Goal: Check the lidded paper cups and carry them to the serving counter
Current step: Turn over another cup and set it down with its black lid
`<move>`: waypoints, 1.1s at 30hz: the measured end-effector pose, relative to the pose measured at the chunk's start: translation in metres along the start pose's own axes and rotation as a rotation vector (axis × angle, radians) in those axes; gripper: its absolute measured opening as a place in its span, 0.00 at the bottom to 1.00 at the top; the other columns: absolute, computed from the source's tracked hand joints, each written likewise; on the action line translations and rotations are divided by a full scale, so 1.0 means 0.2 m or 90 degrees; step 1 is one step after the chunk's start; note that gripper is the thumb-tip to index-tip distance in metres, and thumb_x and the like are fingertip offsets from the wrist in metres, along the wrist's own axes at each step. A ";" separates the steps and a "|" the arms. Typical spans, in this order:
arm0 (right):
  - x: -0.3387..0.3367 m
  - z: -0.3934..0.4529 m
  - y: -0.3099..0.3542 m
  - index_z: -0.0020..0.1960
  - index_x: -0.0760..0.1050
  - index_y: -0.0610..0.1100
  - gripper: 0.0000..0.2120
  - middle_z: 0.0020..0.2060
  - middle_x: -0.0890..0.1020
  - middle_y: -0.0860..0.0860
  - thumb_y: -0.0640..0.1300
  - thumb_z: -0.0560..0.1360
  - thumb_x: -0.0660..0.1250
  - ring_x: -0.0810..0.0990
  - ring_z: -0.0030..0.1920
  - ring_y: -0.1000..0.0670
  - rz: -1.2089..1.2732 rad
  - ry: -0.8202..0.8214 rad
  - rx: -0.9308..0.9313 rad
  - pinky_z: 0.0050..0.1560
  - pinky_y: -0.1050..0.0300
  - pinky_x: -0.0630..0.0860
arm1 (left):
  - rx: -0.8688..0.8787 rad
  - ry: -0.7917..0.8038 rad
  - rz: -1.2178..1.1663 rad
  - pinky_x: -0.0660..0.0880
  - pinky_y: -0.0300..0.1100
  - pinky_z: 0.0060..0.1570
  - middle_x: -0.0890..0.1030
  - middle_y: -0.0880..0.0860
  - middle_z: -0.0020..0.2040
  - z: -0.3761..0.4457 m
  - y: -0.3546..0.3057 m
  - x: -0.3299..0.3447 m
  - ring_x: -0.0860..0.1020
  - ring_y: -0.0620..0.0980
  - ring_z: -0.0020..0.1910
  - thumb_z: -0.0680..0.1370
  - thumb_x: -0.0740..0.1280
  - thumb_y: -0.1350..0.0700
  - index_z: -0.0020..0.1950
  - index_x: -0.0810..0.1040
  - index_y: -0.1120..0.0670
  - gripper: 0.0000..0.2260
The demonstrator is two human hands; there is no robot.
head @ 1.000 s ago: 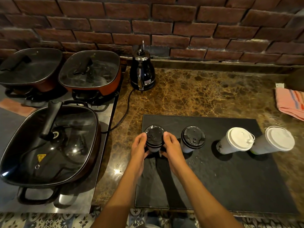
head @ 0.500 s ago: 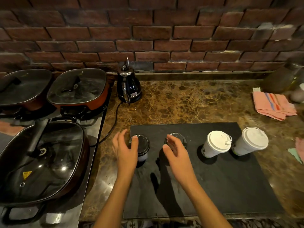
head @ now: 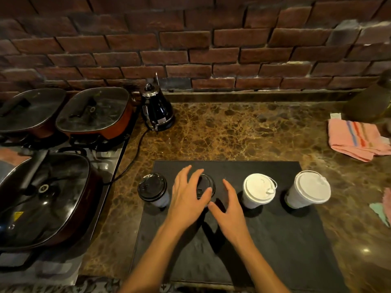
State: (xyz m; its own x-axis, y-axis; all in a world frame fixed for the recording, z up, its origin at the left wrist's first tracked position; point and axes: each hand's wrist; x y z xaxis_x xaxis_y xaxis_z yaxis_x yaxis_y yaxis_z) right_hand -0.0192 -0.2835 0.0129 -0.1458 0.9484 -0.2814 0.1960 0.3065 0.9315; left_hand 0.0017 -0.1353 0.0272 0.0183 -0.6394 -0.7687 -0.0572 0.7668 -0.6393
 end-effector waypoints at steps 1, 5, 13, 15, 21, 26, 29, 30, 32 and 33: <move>0.00 0.02 -0.04 0.80 0.56 0.52 0.37 0.76 0.62 0.58 0.46 0.78 0.71 0.60 0.76 0.58 -0.004 0.019 0.020 0.78 0.52 0.61 | -0.012 0.012 0.003 0.58 0.55 0.77 0.57 0.53 0.81 0.00 0.00 0.03 0.54 0.54 0.80 0.80 0.66 0.45 0.77 0.65 0.46 0.26; 0.05 0.10 -0.15 0.81 0.53 0.52 0.42 0.79 0.61 0.53 0.48 0.74 0.73 0.60 0.79 0.51 -0.002 0.066 0.075 0.78 0.46 0.62 | -0.059 0.042 -0.008 0.59 0.55 0.76 0.56 0.51 0.81 0.01 -0.01 0.09 0.53 0.53 0.80 0.79 0.66 0.43 0.78 0.63 0.43 0.28; 0.18 0.28 -0.23 0.77 0.60 0.48 0.36 0.68 0.75 0.54 0.44 0.74 0.74 0.75 0.66 0.59 0.028 0.102 0.062 0.67 0.65 0.73 | -0.106 0.091 0.061 0.70 0.55 0.67 0.60 0.48 0.78 0.09 -0.01 0.12 0.64 0.56 0.74 0.74 0.69 0.40 0.77 0.62 0.38 0.33; 0.20 0.29 -0.20 0.72 0.62 0.50 0.30 0.61 0.75 0.57 0.41 0.76 0.73 0.76 0.60 0.62 0.019 0.114 0.048 0.55 0.78 0.71 | -0.117 0.082 0.056 0.74 0.55 0.62 0.63 0.47 0.74 0.08 0.00 0.11 0.70 0.56 0.70 0.73 0.68 0.39 0.75 0.63 0.39 0.32; 0.14 0.28 -0.12 0.57 0.71 0.64 0.26 0.58 0.80 0.56 0.41 0.69 0.75 0.80 0.60 0.55 -0.030 0.121 -0.005 0.54 0.63 0.77 | -0.152 0.042 -0.020 0.75 0.55 0.61 0.67 0.48 0.71 0.08 -0.04 -0.02 0.73 0.54 0.67 0.75 0.66 0.37 0.75 0.63 0.39 0.29; 0.01 0.16 0.12 0.63 0.67 0.70 0.34 0.62 0.73 0.67 0.48 0.66 0.79 0.75 0.61 0.64 -0.016 0.090 -0.083 0.57 0.65 0.72 | -0.129 -0.002 -0.100 0.71 0.48 0.61 0.71 0.47 0.66 0.05 -0.16 -0.26 0.74 0.49 0.62 0.78 0.59 0.34 0.75 0.63 0.34 0.25; -0.08 0.13 0.26 0.67 0.62 0.65 0.38 0.59 0.69 0.70 0.49 0.66 0.80 0.71 0.59 0.68 -0.077 0.053 -0.157 0.56 0.69 0.68 | -0.097 -0.052 -0.251 0.73 0.46 0.61 0.76 0.45 0.63 0.03 -0.20 -0.38 0.76 0.43 0.60 0.74 0.58 0.32 0.68 0.71 0.35 0.24; -0.09 0.11 0.30 0.68 0.63 0.64 0.38 0.59 0.69 0.70 0.52 0.65 0.80 0.71 0.59 0.70 -0.091 0.039 -0.184 0.55 0.72 0.67 | -0.093 -0.071 -0.298 0.75 0.45 0.58 0.79 0.45 0.60 0.03 -0.21 -0.41 0.77 0.43 0.58 0.74 0.59 0.33 0.64 0.74 0.37 0.21; -0.11 0.10 0.36 0.66 0.66 0.62 0.36 0.59 0.70 0.69 0.58 0.62 0.77 0.70 0.60 0.72 -0.091 0.000 -0.239 0.55 0.77 0.66 | -0.098 -0.104 -0.353 0.75 0.39 0.49 0.81 0.44 0.51 0.02 -0.23 -0.47 0.79 0.39 0.49 0.76 0.61 0.38 0.56 0.76 0.40 0.12; -0.12 0.09 0.38 0.65 0.67 0.61 0.34 0.59 0.71 0.67 0.60 0.61 0.75 0.71 0.60 0.71 -0.078 -0.010 -0.263 0.56 0.77 0.66 | -0.107 -0.117 -0.372 0.73 0.37 0.44 0.81 0.43 0.47 0.02 -0.24 -0.50 0.78 0.38 0.44 0.78 0.62 0.42 0.53 0.76 0.42 0.08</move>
State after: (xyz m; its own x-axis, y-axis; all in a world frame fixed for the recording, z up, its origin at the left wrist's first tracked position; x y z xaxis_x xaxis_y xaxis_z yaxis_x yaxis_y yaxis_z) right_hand 0.0159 -0.2819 0.0866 -0.1292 0.9092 -0.3957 -0.2268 0.3614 0.9044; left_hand 0.0059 -0.1077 0.1345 0.2636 -0.9183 -0.2953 -0.1426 0.2656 -0.9535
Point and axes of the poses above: each hand's wrist, its own z-axis towards the middle knuckle, its own x-axis out of the palm, y = z × x
